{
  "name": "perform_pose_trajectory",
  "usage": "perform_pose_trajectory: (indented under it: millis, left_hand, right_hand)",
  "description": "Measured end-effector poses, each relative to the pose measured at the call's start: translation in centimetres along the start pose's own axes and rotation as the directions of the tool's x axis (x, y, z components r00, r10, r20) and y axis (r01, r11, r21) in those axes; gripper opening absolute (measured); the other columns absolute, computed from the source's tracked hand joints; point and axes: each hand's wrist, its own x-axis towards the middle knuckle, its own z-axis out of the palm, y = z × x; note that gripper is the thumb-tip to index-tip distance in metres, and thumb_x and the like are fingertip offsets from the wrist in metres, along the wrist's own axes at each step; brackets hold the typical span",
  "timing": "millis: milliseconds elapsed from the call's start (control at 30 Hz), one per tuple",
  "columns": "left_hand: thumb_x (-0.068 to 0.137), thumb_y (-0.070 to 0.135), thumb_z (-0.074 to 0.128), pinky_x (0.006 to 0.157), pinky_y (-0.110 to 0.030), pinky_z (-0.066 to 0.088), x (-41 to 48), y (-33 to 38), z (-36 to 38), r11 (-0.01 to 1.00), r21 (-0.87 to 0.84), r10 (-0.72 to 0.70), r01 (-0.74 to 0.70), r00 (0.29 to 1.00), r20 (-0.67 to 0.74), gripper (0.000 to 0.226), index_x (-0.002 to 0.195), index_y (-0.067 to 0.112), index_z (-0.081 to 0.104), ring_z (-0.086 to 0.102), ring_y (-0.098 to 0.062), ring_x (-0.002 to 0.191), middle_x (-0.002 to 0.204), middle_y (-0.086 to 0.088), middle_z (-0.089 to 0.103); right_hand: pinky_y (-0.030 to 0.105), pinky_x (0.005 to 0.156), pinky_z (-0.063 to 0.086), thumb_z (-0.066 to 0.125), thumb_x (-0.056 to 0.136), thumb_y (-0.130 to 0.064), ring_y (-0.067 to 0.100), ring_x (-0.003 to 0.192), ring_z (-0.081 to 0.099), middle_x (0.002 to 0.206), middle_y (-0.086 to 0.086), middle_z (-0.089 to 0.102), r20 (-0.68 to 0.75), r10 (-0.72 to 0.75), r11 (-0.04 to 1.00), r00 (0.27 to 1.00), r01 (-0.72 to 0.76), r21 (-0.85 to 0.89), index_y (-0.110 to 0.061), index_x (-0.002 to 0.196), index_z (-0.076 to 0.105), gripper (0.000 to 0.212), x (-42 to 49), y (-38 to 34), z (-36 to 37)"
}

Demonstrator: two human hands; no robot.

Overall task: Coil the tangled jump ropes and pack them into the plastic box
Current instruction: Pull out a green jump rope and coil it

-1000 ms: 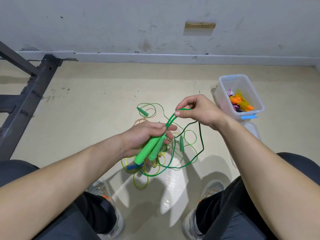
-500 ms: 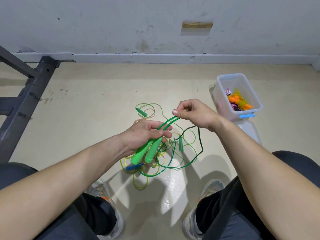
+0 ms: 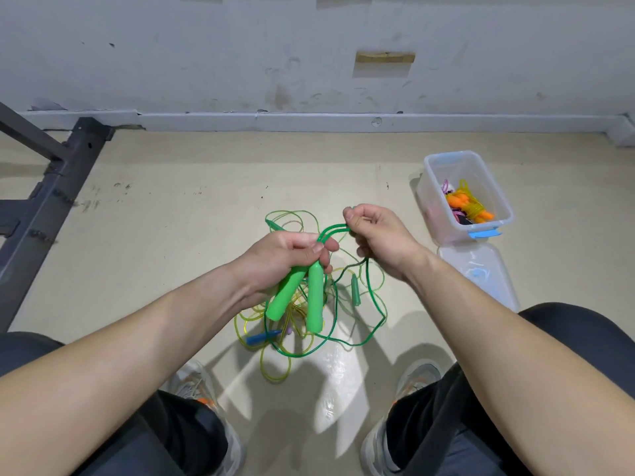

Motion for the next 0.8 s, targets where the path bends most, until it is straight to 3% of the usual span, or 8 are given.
perform_pose_trajectory:
  millis: [100, 200, 267, 333, 433, 500, 600, 800]
  left_hand:
    - [0.100, 0.005, 0.052, 0.082, -0.026, 0.048, 0.9, 0.3, -1.4, 0.998, -0.013, 0.061, -0.064, 0.986, -0.156, 0.026, 0.082, 0.003, 0.070, 0.063, -0.017, 0.088, 0.093, 0.004, 0.073]
    - [0.102, 0.007, 0.053, 0.075, -0.017, 0.052, 1.4, -0.4, -1.8, 0.995, -0.023, 0.086, -0.100, 0.934, -0.346, 0.025, 0.083, 0.006, 0.069, 0.064, -0.016, 0.093, 0.096, 0.001, 0.072]
    - [0.102, 0.010, 0.055, 0.069, -0.025, 0.057, 1.6, -1.0, -1.6, 0.996, -0.027, 0.064, -0.086, 0.888, -0.455, 0.023, 0.088, 0.009, 0.073, 0.066, -0.018, 0.091, 0.095, 0.000, 0.074]
    - [0.102, 0.014, 0.057, 0.065, -0.029, 0.057, 1.7, -1.4, -1.4, 0.996, -0.059, 0.024, -0.065, 0.850, -0.526, 0.021, 0.092, 0.010, 0.075, 0.068, -0.019, 0.084, 0.093, 0.000, 0.076]
    - [0.102, 0.014, 0.057, 0.054, -0.025, 0.053, 1.6, -1.6, -0.9, 0.989, -0.136, -0.025, -0.064, 0.821, -0.570, 0.019, 0.100, 0.007, 0.074, 0.067, -0.017, 0.072, 0.087, 0.001, 0.076]
    - [0.102, 0.013, 0.057, 0.059, -0.028, 0.055, 1.6, -1.9, -0.6, 0.984, -0.163, -0.040, -0.071, 0.805, -0.592, 0.018, 0.101, 0.005, 0.073, 0.068, -0.016, 0.069, 0.083, 0.002, 0.077]
    - [0.103, 0.013, 0.055, 0.062, -0.026, 0.057, 1.8, -2.3, -0.4, 0.989, -0.127, -0.018, -0.070, 0.810, -0.586, 0.020, 0.104, 0.002, 0.072, 0.070, -0.012, 0.069, 0.084, 0.003, 0.077]
    - [0.109, 0.022, 0.043, 0.077, -0.023, 0.054, 2.1, -2.7, 0.0, 0.999, 0.022, 0.036, -0.030, 0.848, -0.529, 0.032, 0.101, 0.009, 0.071, 0.070, -0.014, 0.094, 0.102, -0.001, 0.077]
  right_hand:
    - [0.024, 0.044, 0.031, 0.058, 0.101, -0.033, 0.013, 0.050, 0.033, 0.060, -0.002, 0.043, 0.004, 0.041, 0.999, 0.999, -0.041, 0.007, -0.020, 0.079, 0.055, 0.026, -1.4, 1.4, 2.9]
    - [0.027, 0.042, 0.037, 0.057, 0.101, -0.027, 0.017, 0.045, 0.040, 0.063, 0.007, 0.049, -0.006, 0.028, 0.991, 1.000, -0.029, -0.129, -0.019, 0.088, 0.056, 0.015, -2.9, 2.3, 5.6]
    - [0.035, 0.050, 0.046, 0.054, 0.098, -0.021, 0.019, 0.049, 0.048, 0.064, 0.005, 0.057, -0.049, -0.035, 0.958, 0.998, 0.020, -0.288, -0.020, 0.094, 0.060, 0.006, -3.5, 2.4, 6.6]
    - [0.028, 0.057, 0.046, 0.049, 0.096, -0.015, 0.012, 0.055, 0.052, 0.064, -0.004, 0.058, -0.049, -0.114, 0.884, 0.992, 0.079, -0.460, -0.026, 0.099, 0.064, 0.019, -4.2, 2.5, 7.3]
    - [0.031, 0.061, 0.039, 0.043, 0.097, -0.020, 0.016, 0.067, 0.054, 0.071, -0.001, 0.059, 0.054, -0.191, 0.767, 0.980, 0.184, -0.614, -0.022, 0.092, 0.060, 0.018, -5.2, 2.8, 8.5]
    - [0.036, 0.064, 0.041, 0.047, 0.099, -0.028, 0.023, 0.070, 0.054, 0.072, 0.005, 0.061, 0.091, -0.196, 0.748, 0.976, 0.209, -0.629, -0.018, 0.092, 0.060, 0.019, -5.4, 3.0, 8.8]
    - [0.034, 0.061, 0.031, 0.055, 0.098, -0.029, 0.013, 0.060, 0.047, 0.067, 0.000, 0.056, 0.097, -0.213, 0.741, 0.972, 0.225, -0.632, -0.015, 0.096, 0.065, 0.017, -5.1, 3.2, 8.2]
    - [0.035, 0.062, 0.040, 0.057, 0.095, -0.030, 0.025, 0.074, 0.054, 0.071, -0.001, 0.056, 0.083, -0.211, 0.642, 0.974, 0.202, -0.740, -0.019, 0.091, 0.065, 0.014, -4.4, 2.9, 7.7]
